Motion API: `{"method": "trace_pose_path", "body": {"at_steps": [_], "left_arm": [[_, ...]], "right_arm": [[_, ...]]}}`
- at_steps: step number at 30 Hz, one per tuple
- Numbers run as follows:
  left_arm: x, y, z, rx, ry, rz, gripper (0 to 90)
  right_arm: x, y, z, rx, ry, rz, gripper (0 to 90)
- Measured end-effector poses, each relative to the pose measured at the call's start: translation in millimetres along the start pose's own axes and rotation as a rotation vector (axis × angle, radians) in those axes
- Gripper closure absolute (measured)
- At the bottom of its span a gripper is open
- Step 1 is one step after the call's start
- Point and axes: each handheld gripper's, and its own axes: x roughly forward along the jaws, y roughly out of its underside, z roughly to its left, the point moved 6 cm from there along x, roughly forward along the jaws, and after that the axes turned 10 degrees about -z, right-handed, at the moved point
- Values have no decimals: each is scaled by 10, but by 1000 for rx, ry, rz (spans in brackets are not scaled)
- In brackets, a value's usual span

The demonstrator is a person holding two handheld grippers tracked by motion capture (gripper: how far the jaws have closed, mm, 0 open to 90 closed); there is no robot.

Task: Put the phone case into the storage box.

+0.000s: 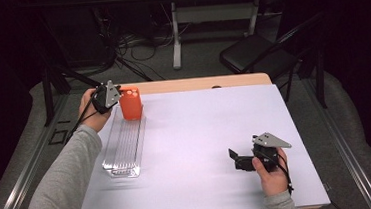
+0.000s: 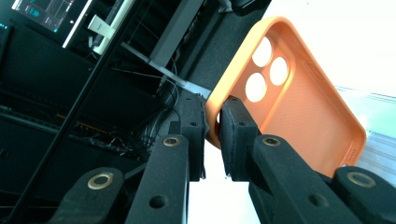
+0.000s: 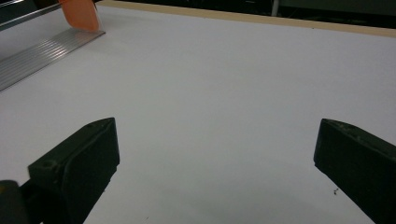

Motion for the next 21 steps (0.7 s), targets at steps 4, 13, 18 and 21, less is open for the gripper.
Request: {"method": "trace_pose_path", "body": {"at_steps": [4,13,18,21], "left_arm": [[4,-2,-4,-10,1,-4,810],[4,23,-1,-9,-1,-1,809],[-3,34,9,-14,-4,-4,809],[-1,39,12,-14,-7,-6,809]], "right_arm": [[0,2,4,-2,-2,5,0],[1,8,2,2,-2,5,1],[5,12,6,-2,-5,8,2],[8,14,7,-3,-6,8,2]]}}
